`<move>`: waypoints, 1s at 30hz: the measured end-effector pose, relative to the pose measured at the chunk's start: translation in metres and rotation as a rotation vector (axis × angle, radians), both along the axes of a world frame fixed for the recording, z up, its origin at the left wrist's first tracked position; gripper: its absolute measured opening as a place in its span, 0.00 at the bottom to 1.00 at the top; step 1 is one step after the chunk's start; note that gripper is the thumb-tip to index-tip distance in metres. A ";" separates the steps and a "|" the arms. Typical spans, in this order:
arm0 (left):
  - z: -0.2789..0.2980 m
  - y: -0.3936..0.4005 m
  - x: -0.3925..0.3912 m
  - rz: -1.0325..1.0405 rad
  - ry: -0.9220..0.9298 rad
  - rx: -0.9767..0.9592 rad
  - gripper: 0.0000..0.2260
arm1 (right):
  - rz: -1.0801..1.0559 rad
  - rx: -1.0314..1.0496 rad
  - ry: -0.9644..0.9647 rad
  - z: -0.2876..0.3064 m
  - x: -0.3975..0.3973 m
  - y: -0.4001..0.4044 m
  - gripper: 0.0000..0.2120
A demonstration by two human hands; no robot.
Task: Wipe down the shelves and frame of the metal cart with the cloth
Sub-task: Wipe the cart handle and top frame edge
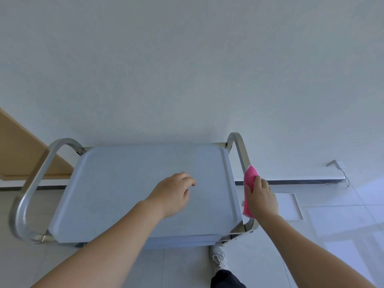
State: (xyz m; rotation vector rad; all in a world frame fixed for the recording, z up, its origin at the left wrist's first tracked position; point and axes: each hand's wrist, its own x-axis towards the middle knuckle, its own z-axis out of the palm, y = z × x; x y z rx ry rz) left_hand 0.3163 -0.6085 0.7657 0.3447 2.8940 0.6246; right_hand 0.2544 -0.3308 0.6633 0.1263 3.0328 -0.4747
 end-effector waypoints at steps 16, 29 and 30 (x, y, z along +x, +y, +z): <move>0.050 -0.079 0.040 0.260 0.078 0.166 0.18 | 0.510 -0.511 0.223 0.122 0.022 -0.163 0.20; 0.069 -0.195 -0.005 0.725 0.102 0.570 0.17 | 1.108 -0.670 0.118 0.141 -0.009 -0.305 0.25; 0.069 -0.203 -0.004 0.726 0.114 0.543 0.16 | 1.110 -0.673 0.095 0.140 -0.014 -0.313 0.26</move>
